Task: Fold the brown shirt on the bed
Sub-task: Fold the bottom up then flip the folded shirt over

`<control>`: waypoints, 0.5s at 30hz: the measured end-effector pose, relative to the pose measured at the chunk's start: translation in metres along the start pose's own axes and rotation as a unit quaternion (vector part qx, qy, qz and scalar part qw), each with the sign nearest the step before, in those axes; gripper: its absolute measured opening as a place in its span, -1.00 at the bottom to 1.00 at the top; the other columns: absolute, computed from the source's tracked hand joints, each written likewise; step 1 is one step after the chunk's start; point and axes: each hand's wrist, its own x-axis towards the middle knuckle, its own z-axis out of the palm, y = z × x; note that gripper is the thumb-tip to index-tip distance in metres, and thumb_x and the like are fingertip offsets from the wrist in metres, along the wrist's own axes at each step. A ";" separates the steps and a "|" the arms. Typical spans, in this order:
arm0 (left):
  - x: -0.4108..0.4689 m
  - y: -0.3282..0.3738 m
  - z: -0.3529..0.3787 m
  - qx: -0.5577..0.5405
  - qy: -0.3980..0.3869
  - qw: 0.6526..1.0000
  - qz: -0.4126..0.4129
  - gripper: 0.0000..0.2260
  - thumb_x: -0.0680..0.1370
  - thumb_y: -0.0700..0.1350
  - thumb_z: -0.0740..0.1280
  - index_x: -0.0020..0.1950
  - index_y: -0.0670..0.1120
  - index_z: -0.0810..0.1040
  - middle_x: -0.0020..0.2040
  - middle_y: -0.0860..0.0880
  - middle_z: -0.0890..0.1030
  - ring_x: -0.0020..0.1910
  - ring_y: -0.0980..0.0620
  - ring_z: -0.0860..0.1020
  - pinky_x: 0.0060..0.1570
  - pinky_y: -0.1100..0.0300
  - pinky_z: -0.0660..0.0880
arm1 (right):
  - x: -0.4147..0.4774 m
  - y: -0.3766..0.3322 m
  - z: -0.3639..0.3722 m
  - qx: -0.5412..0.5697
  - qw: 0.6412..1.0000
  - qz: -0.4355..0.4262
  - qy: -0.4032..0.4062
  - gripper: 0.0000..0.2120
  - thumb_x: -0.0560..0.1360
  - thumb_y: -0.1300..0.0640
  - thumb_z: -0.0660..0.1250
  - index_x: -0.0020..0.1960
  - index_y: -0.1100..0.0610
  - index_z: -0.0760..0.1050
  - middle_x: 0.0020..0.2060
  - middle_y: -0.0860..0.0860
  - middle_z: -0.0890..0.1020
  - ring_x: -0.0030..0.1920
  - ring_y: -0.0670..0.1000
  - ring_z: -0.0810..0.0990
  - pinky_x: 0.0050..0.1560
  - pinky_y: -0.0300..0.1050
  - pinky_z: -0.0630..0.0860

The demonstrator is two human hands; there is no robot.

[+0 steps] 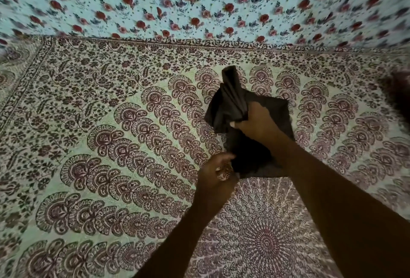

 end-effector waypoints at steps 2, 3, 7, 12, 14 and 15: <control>-0.012 0.005 -0.013 -0.059 0.052 0.996 -0.029 -0.76 0.52 -0.28 0.48 0.12 -0.02 0.65 0.16 0.08 0.68 0.17 0.14 0.64 0.01 0.23 0.63 | -0.022 -0.004 -0.025 0.034 0.999 -0.026 0.007 -0.58 0.41 0.18 0.61 0.21 0.26 0.61 0.08 0.19 0.72 0.13 0.17 0.70 0.12 0.02 0.63; -0.017 0.008 -0.020 -0.082 0.074 0.993 -0.033 -0.81 0.54 -0.28 0.45 0.11 -0.05 0.65 0.14 0.05 0.69 0.13 0.14 0.65 0.00 0.21 0.62 | -0.035 -0.007 -0.037 0.058 0.998 -0.035 0.007 -0.59 0.38 0.18 0.63 0.19 0.24 0.64 0.05 0.15 0.74 0.09 0.14 0.72 0.12 0.07 0.66; -0.041 0.027 -0.049 -0.156 0.108 0.976 -0.108 -0.83 0.68 -0.16 0.27 0.23 -0.12 0.59 0.18 -0.03 0.66 0.11 0.09 0.62 0.13 0.01 0.56 | -0.106 -0.040 -0.085 0.153 0.984 -0.088 -0.020 -0.71 0.40 0.23 0.63 0.10 0.20 0.71 -0.01 0.05 0.77 0.02 0.01 0.76 0.08 0.09 0.70; -0.066 0.048 -0.082 -0.341 0.091 0.914 -0.201 -0.71 0.64 0.04 0.21 0.29 0.00 0.58 0.30 -0.11 0.64 0.25 -0.18 0.61 0.23 -0.11 0.56 | -0.187 -0.095 -0.110 0.244 0.958 -0.128 -0.084 -0.63 0.43 0.33 0.58 0.23 0.28 0.65 0.13 0.08 0.75 0.15 0.03 0.73 0.21 0.02 0.66; -0.080 0.052 -0.091 -0.431 0.081 0.877 -0.195 -0.56 0.60 0.18 0.20 0.32 -0.03 0.62 0.29 -0.12 0.66 0.17 -0.16 0.68 0.19 -0.14 0.60 | -0.211 -0.108 -0.105 0.262 0.949 -0.136 -0.109 -0.61 0.44 0.36 0.56 0.26 0.30 0.63 0.16 0.10 0.73 0.18 0.05 0.72 0.25 0.05 0.64; -0.089 0.051 -0.096 -0.459 0.082 0.861 -0.203 -0.52 0.61 0.22 0.17 0.29 -0.05 0.65 0.28 -0.13 0.67 0.14 -0.16 0.70 0.15 -0.14 0.59 | -0.223 -0.112 -0.100 0.274 0.944 -0.141 -0.119 -0.60 0.44 0.38 0.55 0.26 0.31 0.62 0.17 0.11 0.73 0.18 0.06 0.72 0.25 0.05 0.64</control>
